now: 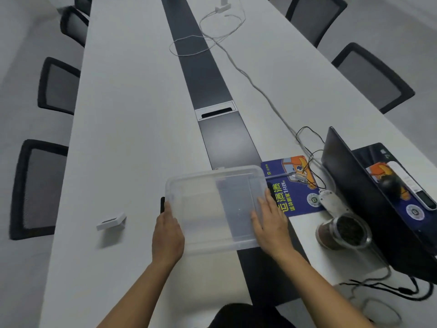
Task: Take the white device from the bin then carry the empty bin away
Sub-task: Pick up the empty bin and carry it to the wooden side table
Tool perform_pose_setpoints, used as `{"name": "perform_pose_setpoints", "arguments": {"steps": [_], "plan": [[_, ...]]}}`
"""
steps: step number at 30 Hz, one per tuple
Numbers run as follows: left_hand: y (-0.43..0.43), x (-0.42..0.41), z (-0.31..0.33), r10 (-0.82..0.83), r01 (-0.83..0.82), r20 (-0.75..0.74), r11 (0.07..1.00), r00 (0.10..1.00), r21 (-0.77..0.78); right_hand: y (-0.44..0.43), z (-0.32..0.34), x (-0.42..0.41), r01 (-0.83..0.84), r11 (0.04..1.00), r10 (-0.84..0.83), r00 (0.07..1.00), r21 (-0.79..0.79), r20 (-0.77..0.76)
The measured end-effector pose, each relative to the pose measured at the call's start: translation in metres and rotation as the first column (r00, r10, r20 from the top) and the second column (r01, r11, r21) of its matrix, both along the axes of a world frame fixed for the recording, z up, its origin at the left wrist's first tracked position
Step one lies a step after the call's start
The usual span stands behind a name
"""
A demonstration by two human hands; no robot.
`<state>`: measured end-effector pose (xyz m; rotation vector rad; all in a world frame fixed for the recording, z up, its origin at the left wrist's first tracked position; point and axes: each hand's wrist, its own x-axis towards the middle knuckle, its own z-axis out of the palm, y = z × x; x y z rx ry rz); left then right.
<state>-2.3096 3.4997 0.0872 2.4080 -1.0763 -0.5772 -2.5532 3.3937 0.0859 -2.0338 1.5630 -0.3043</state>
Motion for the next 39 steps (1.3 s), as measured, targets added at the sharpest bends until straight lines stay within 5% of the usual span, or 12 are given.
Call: {"name": "perform_pose_setpoints", "arguments": {"steps": [4, 6, 9, 12, 19, 28, 39], "plan": [[0.030, 0.019, -0.005, 0.086, -0.089, 0.098, 0.996, 0.992, 0.025, 0.022, -0.003, 0.020, 0.072, 0.997, -0.067, 0.992, -0.036, 0.105], [0.037, 0.026, -0.006, 0.144, -0.153, 0.107, 0.985, 0.984, 0.080, 0.027, -0.006, 0.026, 0.228, 0.972, -0.236, 0.955, 0.062, 0.181], [0.039, 0.034, -0.006, 0.274, -0.268, -0.075, 0.960, 0.959, 0.076, 0.022, -0.011, 0.031, 0.436, 0.818, -0.527, 0.830, 0.376, 0.184], [0.039, 0.032, -0.008, 0.426, -0.415, -0.244, 0.905, 0.871, 0.097, 0.016, -0.014, 0.032, 0.445, 0.740, -0.591, 0.787, 0.504, 0.173], [0.039, 0.029, -0.001, 0.372, -0.371, -0.037, 0.928, 0.927, 0.030, 0.025, -0.002, 0.038, 0.439, 0.890, -0.456, 0.870, 0.124, 0.189], [0.037, 0.033, 0.002, 0.318, -0.316, -0.100, 0.948, 0.943, 0.039, 0.019, 0.005, 0.036, 0.381, 0.892, -0.391, 0.920, 0.242, -0.006], [0.040, 0.026, 0.010, 0.307, -0.311, -0.099, 0.950, 0.946, -0.026, 0.021, 0.008, 0.037, 0.314, 0.946, -0.310, 0.949, 0.084, -0.054]]}}
